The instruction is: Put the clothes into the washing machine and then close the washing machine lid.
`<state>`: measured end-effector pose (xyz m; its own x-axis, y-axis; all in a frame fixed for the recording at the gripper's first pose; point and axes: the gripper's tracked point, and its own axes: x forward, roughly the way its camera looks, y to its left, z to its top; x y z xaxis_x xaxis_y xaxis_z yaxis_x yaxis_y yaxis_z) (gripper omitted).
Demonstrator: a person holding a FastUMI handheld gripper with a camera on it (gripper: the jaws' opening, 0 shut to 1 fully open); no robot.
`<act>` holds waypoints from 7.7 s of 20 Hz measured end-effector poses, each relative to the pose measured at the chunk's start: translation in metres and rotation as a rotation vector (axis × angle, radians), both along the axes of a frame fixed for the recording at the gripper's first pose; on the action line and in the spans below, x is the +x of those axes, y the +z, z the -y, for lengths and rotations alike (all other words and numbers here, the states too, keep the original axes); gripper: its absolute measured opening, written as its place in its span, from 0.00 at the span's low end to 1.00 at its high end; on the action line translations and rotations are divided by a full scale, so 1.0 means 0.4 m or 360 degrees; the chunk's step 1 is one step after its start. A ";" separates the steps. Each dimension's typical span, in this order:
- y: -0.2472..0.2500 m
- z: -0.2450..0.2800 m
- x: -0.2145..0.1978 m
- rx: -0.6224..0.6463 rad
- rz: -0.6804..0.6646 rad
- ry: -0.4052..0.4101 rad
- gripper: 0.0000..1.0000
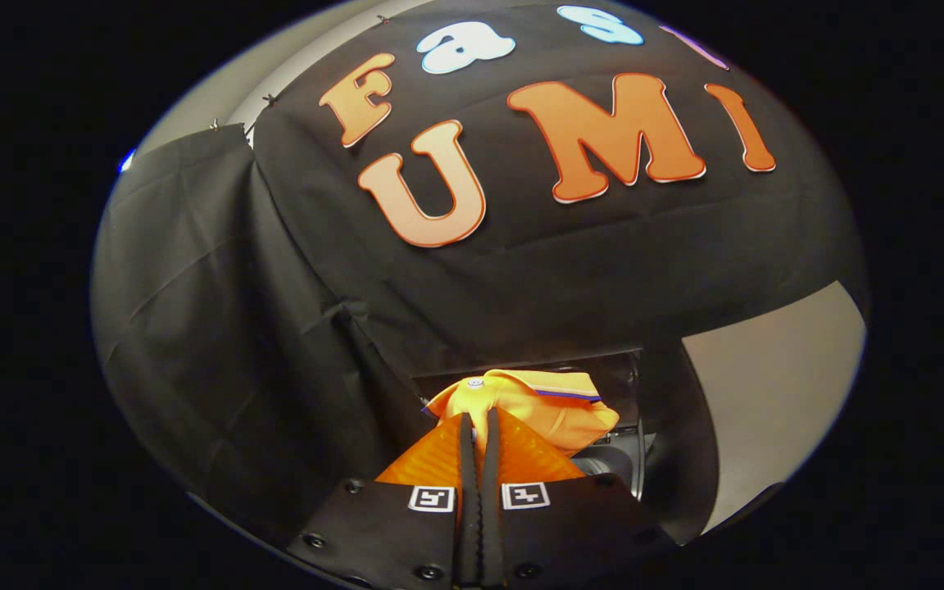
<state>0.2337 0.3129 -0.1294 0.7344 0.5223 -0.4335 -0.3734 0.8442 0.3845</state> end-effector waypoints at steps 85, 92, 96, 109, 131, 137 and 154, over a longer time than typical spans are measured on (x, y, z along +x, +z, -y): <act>-0.568 -0.075 0.056 -0.0430 -0.0330 -0.0167 0.99; -0.432 -0.086 0.108 -0.0399 -0.0204 -0.0186 0.99; -0.354 -0.100 0.165 -0.0408 -0.0127 -0.0186 0.99; -0.206 -0.124 0.373 -0.0401 0.0038 -0.0281 0.98; -0.261 -0.158 0.535 -0.0490 0.0088 -0.0359 0.99; -0.258 -0.153 0.490 -0.0491 0.0135 -0.0365 0.99; -0.275 -0.133 0.334 -0.0503 0.0182 -0.0355 0.99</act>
<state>0.3672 0.3662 -0.2394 0.8673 0.1986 -0.4564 -0.1930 0.9794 0.0594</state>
